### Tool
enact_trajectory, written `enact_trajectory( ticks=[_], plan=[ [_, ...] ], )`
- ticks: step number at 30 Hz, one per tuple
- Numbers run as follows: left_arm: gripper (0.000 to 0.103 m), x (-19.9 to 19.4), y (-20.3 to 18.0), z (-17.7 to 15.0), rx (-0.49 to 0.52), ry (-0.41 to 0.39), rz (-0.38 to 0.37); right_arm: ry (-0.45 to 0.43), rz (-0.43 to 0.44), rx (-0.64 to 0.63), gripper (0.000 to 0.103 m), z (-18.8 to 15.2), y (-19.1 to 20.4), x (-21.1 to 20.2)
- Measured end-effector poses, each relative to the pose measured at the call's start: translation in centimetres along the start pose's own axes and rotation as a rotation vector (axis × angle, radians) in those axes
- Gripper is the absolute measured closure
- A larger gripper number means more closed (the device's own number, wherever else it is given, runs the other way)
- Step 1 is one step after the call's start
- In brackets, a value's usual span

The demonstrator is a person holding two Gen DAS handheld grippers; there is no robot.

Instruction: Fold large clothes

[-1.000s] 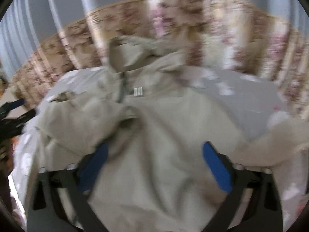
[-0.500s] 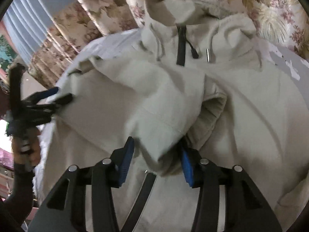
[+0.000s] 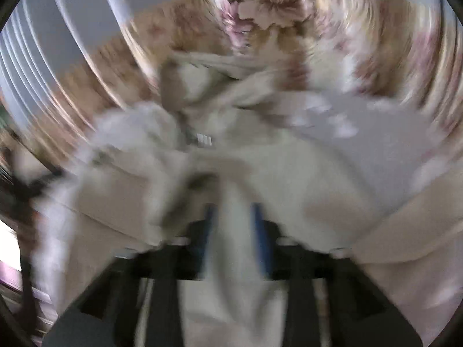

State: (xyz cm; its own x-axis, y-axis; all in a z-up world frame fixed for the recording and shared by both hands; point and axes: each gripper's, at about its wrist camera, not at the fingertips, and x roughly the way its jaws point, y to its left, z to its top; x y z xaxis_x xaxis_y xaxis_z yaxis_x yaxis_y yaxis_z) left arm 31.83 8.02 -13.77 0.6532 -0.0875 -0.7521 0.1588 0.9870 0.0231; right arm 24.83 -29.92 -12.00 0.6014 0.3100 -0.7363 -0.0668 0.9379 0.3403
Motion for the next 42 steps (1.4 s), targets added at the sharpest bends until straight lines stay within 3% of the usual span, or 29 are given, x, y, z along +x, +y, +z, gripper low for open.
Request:
enact_trajectory(
  ticks=[1, 6, 7, 8, 9, 13, 17, 19, 21, 22, 23, 25, 29, 31, 34, 35, 38, 42],
  plan=[
    [0.003, 1.1, -0.4, 0.0, -0.009, 0.027, -0.014, -0.006, 0.031, 0.004, 0.044, -0.1, 0.8, 0.4],
    [0.003, 3.0, -1.8, -0.5, 0.011, 0.068, 0.017, 0.085, 0.047, -0.106, 0.046, -1.3, 6.2, 6.4],
    [0.003, 3.0, -1.9, -0.6, 0.013, 0.067, 0.011, 0.103, 0.041, -0.118, 0.054, -1.7, 6.9, 7.6],
    [0.003, 2.9, -2.1, -0.7, 0.016, 0.067, 0.007, 0.104, 0.025, -0.144, 0.087, -2.0, 7.8, 8.7],
    [0.003, 2.8, -2.3, -0.7, 0.02, 0.067, 0.009, 0.102, -0.012, -0.193, 0.094, -2.3, 8.6, 9.4],
    [0.003, 1.8, -3.0, -0.7, 0.063, 0.049, 0.029, 0.01, -0.339, -0.5, 0.097, -3.7, 11.9, 9.0],
    [0.003, 0.3, -4.0, -0.3, 0.106, 0.019, 0.029, -0.091, -0.518, -0.546, 0.097, -3.0, 10.6, 3.0],
    [0.003, 0.3, -4.9, -0.4, 0.124, 0.016, 0.001, 0.011, -0.467, -0.484, 0.096, -2.4, 8.5, 1.9],
    [0.003, 1.5, -6.0, -0.6, 0.143, 0.05, -0.013, 0.154, -0.343, -0.382, 0.093, -2.1, 5.4, 2.8],
    [0.003, 2.6, -6.7, -0.8, 0.162, 0.082, 0.012, 0.174, -0.363, -0.358, 0.082, -2.2, 4.1, 2.9],
    [0.003, 4.0, -7.3, -1.2, 0.19, 0.115, 0.086, 0.165, -0.401, -0.353, 0.072, -2.3, 3.5, 2.6],
    [0.003, 5.7, -7.5, -2.1, 0.221, 0.141, 0.162, 0.111, -0.402, -0.296, 0.07, -2.2, 2.5, 1.0],
    [0.003, 6.4, -5.2, -2.9, 0.174, 0.15, 0.172, 0.0, -0.368, -0.301, 0.069, -2.7, 4.0, -0.7],
    [0.003, 6.2, -4.4, -2.9, 0.175, 0.139, 0.218, 0.02, -0.345, -0.333, 0.069, -3.1, 5.3, 0.9],
    [0.003, 6.0, -3.2, -3.0, 0.206, 0.114, 0.355, 0.09, -0.371, -0.376, 0.069, -3.8, 5.9, 4.8],
    [0.003, 6.2, -2.7, -3.0, 0.203, 0.12, 0.361, 0.118, -0.378, -0.383, 0.069, -4.2, 6.1, 6.1],
    [0.003, 6.6, -0.3, -3.0, 0.132, 0.162, 0.279, 0.115, -0.412, -0.414, 0.069, -4.4, 6.3, 7.2],
    [0.003, 4.1, 0.2, -2.4, 0.105, 0.131, 0.242, 0.057, -0.302, -0.325, 0.066, -2.8, 5.0, 3.0]
  ],
)
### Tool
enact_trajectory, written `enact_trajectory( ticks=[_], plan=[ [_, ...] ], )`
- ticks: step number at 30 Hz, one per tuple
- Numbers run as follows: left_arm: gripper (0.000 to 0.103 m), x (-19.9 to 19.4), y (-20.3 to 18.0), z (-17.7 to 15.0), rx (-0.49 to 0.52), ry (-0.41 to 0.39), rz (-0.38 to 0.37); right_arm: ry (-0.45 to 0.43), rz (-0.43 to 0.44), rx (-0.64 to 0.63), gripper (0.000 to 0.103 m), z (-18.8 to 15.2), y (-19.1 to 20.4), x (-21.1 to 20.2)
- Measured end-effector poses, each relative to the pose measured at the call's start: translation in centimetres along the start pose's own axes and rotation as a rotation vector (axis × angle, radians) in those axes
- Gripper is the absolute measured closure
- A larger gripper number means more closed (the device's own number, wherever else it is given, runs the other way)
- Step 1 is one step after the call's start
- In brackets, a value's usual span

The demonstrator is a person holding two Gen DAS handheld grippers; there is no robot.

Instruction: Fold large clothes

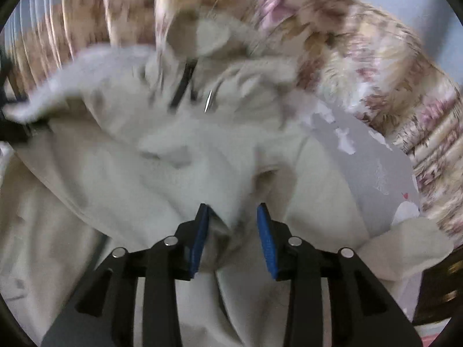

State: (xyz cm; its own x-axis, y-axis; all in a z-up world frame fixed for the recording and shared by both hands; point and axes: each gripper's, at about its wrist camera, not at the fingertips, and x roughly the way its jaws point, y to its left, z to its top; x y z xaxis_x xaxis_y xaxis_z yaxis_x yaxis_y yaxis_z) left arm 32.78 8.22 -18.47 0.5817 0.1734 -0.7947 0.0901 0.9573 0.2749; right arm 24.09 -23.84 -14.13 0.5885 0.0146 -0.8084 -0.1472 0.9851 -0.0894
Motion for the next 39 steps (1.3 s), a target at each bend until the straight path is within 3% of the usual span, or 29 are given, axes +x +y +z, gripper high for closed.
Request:
enact_trajectory(
  ticks=[3, 5, 9, 12, 16, 22, 24, 26, 27, 30, 33, 39],
  plan=[
    [0.003, -2.7, 0.1, 0.4, 0.003, -0.052, -0.035, -0.076, -0.036, 0.118, 0.057, -0.3, -5.2, -4.3],
    [0.003, -3.7, -0.2, 0.9, 0.001, -0.063, -0.062, -0.106, -0.13, 0.214, 0.051, -1.1, -10.2, -7.1],
    [0.003, -5.8, -0.8, 1.5, -0.021, -0.082, -0.206, -0.115, -0.249, 0.434, 0.046, -3.6, -19.4, -10.1],
    [0.003, -6.7, -1.4, 1.9, -0.024, -0.103, -0.249, -0.099, -0.257, 0.617, 0.042, -5.8, -25.9, -10.7],
    [0.003, -7.0, -2.5, 2.2, -0.003, -0.114, -0.215, -0.058, -0.2, 0.865, 0.041, -8.9, -31.9, -8.5],
    [0.003, -6.6, -3.9, 2.6, 0.031, -0.098, -0.187, 0.043, -0.079, 1.029, 0.042, -11.1, -33.3, -1.5],
    [0.003, -6.4, -4.2, 2.7, 0.038, -0.09, -0.172, 0.021, -0.046, 1.036, 0.052, -11.5, -33.0, -0.1],
    [0.003, -6.6, -4.2, 2.6, 0.04, -0.086, -0.173, -0.012, -0.085, 0.958, 0.085, -10.9, -32.5, 0.4],
    [0.003, -6.7, -4.2, 2.5, 0.044, -0.088, -0.166, -0.023, -0.122, 0.912, 0.088, -10.5, -32.3, 0.0],
    [0.003, -7.2, -4.0, 2.0, 0.063, -0.102, -0.125, -0.083, -0.227, 0.852, 0.093, -10.1, -33.2, -3.6],
    [0.003, -7.2, -3.5, 1.8, 0.054, -0.101, -0.115, -0.118, -0.386, 0.789, 0.094, -10.0, -34.6, -8.6],
    [0.003, -6.9, -2.9, 1.8, 0.003, -0.092, -0.172, -0.246, -0.421, 0.68, 0.095, -8.3, -32.8, -14.0]
  ],
)
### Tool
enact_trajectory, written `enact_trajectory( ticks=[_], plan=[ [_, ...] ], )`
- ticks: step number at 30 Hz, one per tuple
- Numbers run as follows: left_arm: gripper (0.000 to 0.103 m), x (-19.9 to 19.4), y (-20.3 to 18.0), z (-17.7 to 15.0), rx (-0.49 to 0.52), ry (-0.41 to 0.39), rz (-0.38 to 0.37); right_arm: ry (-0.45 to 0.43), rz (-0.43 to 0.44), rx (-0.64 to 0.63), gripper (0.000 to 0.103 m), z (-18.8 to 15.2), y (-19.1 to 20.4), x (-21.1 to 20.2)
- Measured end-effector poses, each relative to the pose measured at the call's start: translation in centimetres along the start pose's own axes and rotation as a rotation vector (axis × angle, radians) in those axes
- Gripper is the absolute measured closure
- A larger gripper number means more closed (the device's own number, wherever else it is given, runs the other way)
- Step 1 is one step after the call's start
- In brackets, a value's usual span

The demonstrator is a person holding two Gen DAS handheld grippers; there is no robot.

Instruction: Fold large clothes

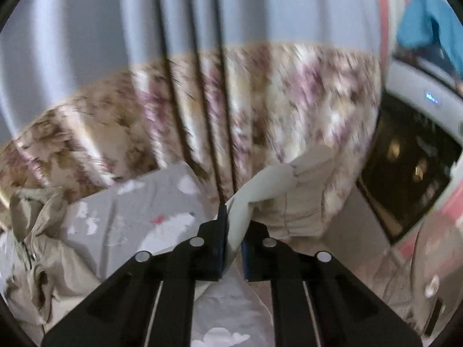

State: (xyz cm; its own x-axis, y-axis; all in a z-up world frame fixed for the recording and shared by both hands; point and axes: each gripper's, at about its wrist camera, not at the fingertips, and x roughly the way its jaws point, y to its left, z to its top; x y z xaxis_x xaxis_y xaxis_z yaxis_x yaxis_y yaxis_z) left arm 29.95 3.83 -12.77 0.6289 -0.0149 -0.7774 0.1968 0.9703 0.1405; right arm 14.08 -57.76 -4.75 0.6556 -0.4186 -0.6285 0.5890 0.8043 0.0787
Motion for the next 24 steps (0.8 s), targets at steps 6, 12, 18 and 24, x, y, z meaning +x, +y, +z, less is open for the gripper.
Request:
enact_trajectory(
  ticks=[6, 12, 18, 24],
  plan=[
    [0.003, -0.6, -0.4, 0.0, 0.014, -0.011, -0.005, -0.141, 0.153, -0.181, 0.095, 3.2, 10.0, -5.7],
    [0.003, -2.4, 1.2, -0.1, -0.019, -0.04, 0.01, -0.213, 0.44, -0.4, 0.095, 4.7, 23.5, -12.3],
    [0.003, -3.7, 4.0, 0.1, -0.096, -0.063, 0.022, -0.071, 0.789, -0.665, 0.095, -1.8, 37.8, -16.3],
    [0.003, -2.4, 5.8, -1.2, -0.155, -0.013, 0.022, 0.335, 0.854, -0.814, 0.058, -13.1, 44.0, -10.1]
  ],
)
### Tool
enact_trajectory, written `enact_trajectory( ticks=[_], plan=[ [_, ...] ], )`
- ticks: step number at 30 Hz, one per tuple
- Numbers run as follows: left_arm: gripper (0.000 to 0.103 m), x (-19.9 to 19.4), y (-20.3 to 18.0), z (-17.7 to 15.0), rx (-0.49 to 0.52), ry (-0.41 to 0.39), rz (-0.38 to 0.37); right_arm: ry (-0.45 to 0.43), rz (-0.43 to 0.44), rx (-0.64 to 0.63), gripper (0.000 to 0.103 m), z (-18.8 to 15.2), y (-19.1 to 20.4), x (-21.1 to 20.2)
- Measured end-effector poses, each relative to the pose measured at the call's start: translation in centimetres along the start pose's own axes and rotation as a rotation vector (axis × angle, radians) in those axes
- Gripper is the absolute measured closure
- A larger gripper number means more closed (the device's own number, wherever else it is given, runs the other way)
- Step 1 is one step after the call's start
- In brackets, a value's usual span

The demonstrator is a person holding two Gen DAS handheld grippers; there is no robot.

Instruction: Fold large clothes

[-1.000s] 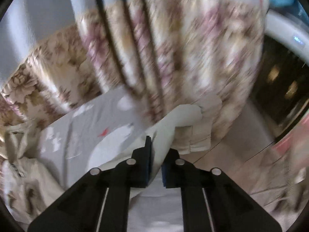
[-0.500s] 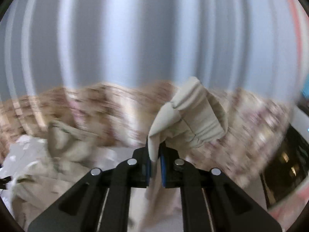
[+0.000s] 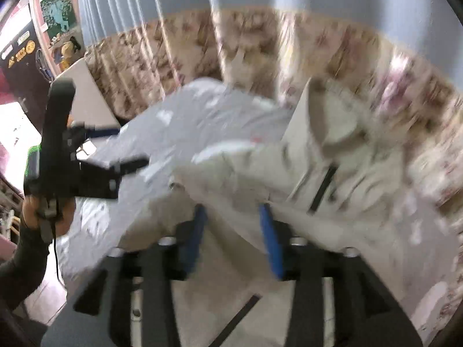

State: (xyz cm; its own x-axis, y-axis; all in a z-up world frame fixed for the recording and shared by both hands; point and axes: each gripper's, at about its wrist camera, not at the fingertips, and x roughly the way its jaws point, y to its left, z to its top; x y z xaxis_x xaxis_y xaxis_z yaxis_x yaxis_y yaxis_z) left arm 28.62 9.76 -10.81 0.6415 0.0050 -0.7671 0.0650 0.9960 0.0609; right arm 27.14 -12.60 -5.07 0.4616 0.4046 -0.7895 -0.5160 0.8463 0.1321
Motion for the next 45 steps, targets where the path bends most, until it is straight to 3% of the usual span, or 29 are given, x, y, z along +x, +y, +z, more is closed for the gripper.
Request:
enact_trajectory(
  ticks=[2, 4, 8, 13, 14, 15, 16, 19, 20, 22, 27, 30, 33, 34, 35, 36, 41, 43, 45],
  plan=[
    [0.003, 0.2, 0.2, -0.5, 0.023, 0.009, 0.024, -0.011, 0.014, 0.043, 0.052, -1.3, -1.6, -0.9],
    [0.003, 0.5, 0.0, -0.6, 0.037, 0.013, 0.035, -0.049, -0.032, 0.086, 0.043, -2.0, -3.7, -2.4],
    [0.003, 1.5, -2.2, 0.1, 0.043, 0.026, -0.06, -0.08, -0.2, 0.211, 0.039, -4.9, -9.2, -5.2],
    [0.003, 4.1, -8.3, 0.0, 0.149, 0.065, -0.137, -0.088, -0.354, 0.377, 0.039, -8.8, -16.4, -6.3],
    [0.004, 4.6, -9.5, -0.1, 0.175, 0.069, -0.148, -0.084, -0.357, 0.419, 0.039, -9.7, -17.7, -6.2],
    [0.013, 5.2, -10.5, -0.1, 0.196, 0.073, -0.148, -0.07, -0.349, 0.462, 0.039, -10.6, -18.8, -6.0],
    [0.031, 5.9, -11.4, -0.2, 0.221, 0.091, -0.146, -0.054, -0.341, 0.488, 0.039, -11.1, -19.5, -5.4],
    [0.065, 8.2, -12.8, 0.1, 0.25, 0.137, -0.098, -0.02, -0.324, 0.52, 0.039, -12.5, -20.4, -3.6],
    [0.07, 8.2, -12.9, 0.3, 0.247, 0.125, -0.1, -0.021, -0.321, 0.518, 0.039, -12.7, -20.5, -3.2],
    [0.074, 7.0, -12.7, 1.2, 0.211, 0.091, -0.131, -0.029, -0.322, 0.511, 0.039, -13.0, -20.2, -2.9],
    [0.074, -1.2, -10.8, 3.3, 0.175, -0.164, -0.125, -0.026, -0.295, 0.491, 0.039, -13.4, -20.4, -2.9],
    [0.074, -2.3, -8.3, 3.0, 0.167, -0.168, -0.11, -0.003, -0.292, 0.457, 0.039, -13.6, -19.9, -2.7],
    [0.074, 0.5, -6.4, 1.5, 0.146, -0.09, -0.087, 0.018, -0.236, 0.5, 0.04, -13.8, -20.7, -0.8],
    [0.074, 1.8, -5.8, 0.9, 0.117, -0.05, -0.1, 0.03, -0.225, 0.507, 0.047, -13.8, -20.9, 0.3],
    [0.074, 2.9, -5.4, 0.1, 0.093, -0.019, -0.118, 0.029, -0.233, 0.494, 0.079, -13.6, -20.9, 1.0],
    [0.074, 3.5, -4.8, -0.3, 0.075, 0.0, -0.133, 0.034, -0.26, 0.473, 0.095, -13.3, -20.9, 1.7],
    [0.073, 3.5, -4.4, -2.5, 0.071, -0.017, -0.119, -0.135, -0.399, 0.367, 0.1, -9.2, -20.1, -0.7],
    [0.073, 3.5, -4.6, -2.5, 0.075, -0.031, -0.121, -0.129, -0.452, 0.315, 0.1, -7.3, -20.1, -0.4],
    [0.067, 4.5, -5.0, -2.3, 0.087, -0.012, -0.124, -0.058, -0.535, 0.256, 0.1, -6.8, -20.5, 1.6]
  ],
)
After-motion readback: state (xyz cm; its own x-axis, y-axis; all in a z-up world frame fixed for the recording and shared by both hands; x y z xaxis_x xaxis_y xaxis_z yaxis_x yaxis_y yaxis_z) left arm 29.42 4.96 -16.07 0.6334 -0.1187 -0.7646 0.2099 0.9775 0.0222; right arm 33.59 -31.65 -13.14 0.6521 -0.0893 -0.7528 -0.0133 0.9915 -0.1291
